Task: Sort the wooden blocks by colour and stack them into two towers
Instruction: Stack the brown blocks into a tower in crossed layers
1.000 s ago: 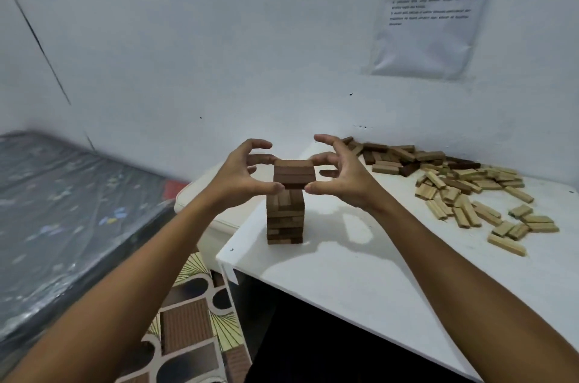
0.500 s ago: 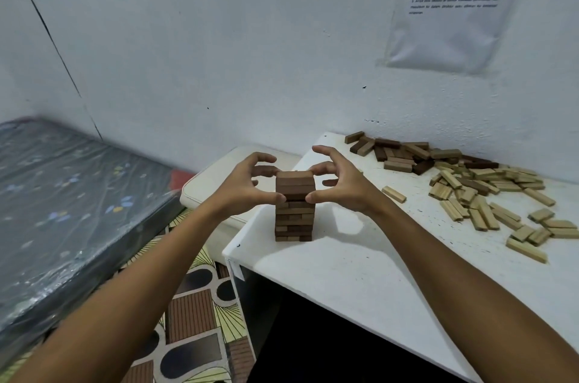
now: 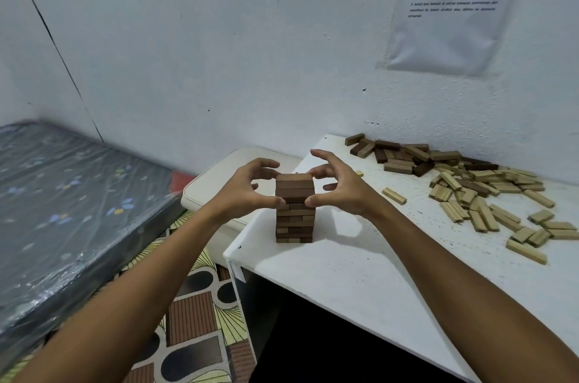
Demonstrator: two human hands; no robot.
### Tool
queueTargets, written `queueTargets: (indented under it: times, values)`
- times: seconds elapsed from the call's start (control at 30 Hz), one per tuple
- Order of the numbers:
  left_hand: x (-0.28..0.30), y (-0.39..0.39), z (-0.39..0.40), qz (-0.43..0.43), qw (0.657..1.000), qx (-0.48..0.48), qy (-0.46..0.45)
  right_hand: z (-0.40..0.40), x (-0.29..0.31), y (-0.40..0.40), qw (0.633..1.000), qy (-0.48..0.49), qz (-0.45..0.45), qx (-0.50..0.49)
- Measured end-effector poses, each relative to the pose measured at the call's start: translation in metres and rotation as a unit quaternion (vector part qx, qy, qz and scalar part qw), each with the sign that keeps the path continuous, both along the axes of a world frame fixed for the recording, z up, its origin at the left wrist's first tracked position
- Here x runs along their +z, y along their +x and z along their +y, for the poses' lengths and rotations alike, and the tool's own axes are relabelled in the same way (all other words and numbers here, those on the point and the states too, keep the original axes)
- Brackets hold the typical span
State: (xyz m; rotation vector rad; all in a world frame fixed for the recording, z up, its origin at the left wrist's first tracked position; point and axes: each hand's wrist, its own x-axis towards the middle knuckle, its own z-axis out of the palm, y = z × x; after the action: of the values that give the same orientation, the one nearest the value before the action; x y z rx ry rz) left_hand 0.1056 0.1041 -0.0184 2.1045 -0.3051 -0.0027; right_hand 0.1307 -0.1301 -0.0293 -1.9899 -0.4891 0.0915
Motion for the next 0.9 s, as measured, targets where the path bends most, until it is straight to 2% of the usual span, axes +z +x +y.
queueTargets:
  times: [0.23,0.5,0.73,0.9]
  values:
    - [0.002,-0.002,-0.001,-0.007,0.999,-0.011,0.03,-0.002,0.003,-0.001,1.0,-0.007,0.001,0.006]
    - [0.025,0.008,-0.018,-0.062,0.994,-0.025,0.089,-0.028,0.018,-0.004,0.998,-0.018,-0.021,-0.064]
    - [0.063,0.027,-0.074,-0.116,0.973,-0.091,0.179,-0.086,0.037,-0.018,0.988,-0.072,-0.033,-0.131]
    - [0.071,0.028,-0.137,-0.141,0.956,-0.164,0.197,-0.131,0.045,-0.042,0.978,-0.103,-0.031,-0.177]
